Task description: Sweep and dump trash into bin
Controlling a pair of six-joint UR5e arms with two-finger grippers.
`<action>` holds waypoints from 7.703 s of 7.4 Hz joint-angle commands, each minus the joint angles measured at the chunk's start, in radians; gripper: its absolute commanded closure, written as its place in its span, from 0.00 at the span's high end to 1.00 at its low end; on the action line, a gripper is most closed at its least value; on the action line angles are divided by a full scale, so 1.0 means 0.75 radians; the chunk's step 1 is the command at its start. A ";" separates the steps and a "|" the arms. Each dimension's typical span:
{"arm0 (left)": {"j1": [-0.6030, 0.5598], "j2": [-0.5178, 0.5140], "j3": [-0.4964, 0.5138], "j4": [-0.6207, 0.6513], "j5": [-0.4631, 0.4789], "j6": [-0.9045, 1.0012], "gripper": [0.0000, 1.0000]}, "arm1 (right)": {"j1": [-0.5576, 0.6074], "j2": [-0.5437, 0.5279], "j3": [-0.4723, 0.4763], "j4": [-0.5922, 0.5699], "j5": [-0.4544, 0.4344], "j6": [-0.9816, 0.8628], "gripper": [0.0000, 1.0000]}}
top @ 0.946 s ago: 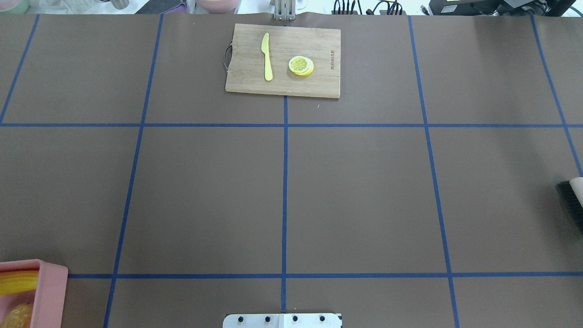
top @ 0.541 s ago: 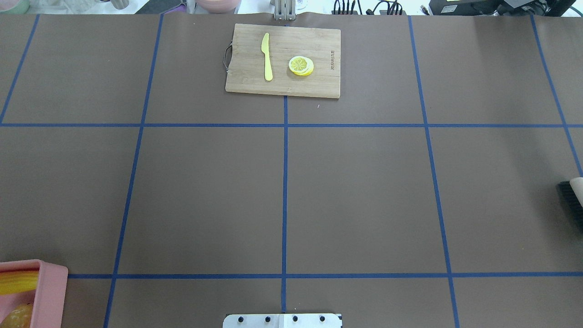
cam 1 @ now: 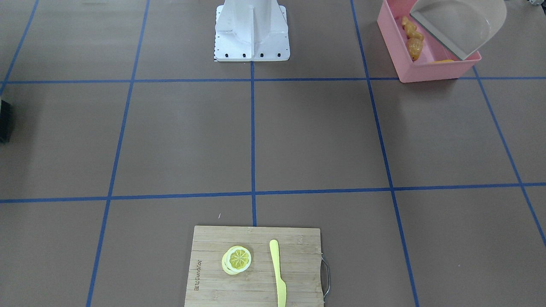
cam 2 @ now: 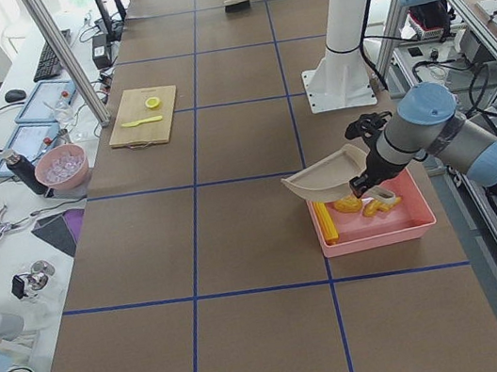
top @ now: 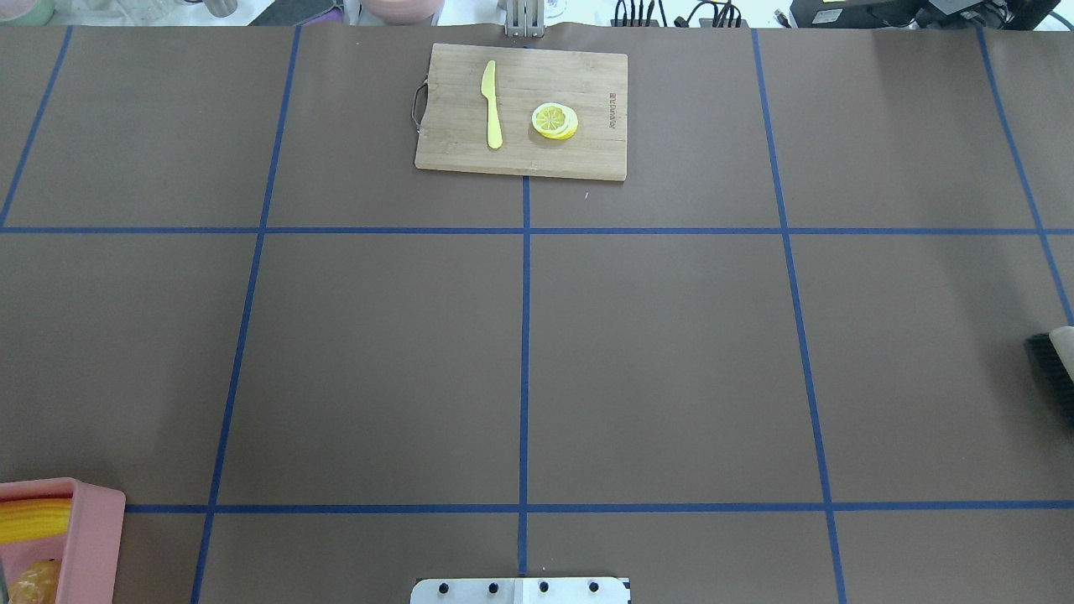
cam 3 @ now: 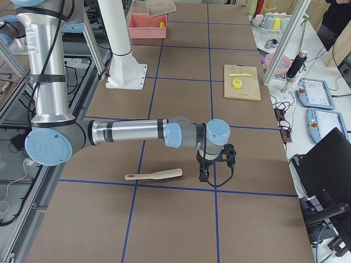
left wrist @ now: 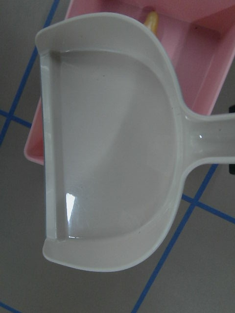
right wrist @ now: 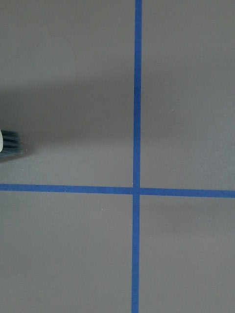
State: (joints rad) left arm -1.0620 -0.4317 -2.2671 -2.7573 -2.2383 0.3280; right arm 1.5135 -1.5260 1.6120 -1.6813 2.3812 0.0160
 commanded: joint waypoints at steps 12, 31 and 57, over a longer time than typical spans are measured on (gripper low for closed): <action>0.569 -1.231 0.359 0.230 0.281 -0.339 0.00 | 0.001 -0.011 0.013 0.080 -0.054 0.003 1.00; 0.049 -1.644 0.646 0.544 -0.110 -0.155 0.99 | 0.005 -0.011 0.009 0.080 -0.064 0.013 1.00; -0.768 -1.202 0.661 1.341 -0.247 -0.742 0.99 | -0.010 -0.011 -0.071 0.284 -0.123 0.183 1.00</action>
State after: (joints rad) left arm -1.6080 -1.3330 -1.7627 -1.7526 -2.3857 -0.2280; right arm 1.5066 -1.5346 1.5593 -1.4680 2.2888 0.1534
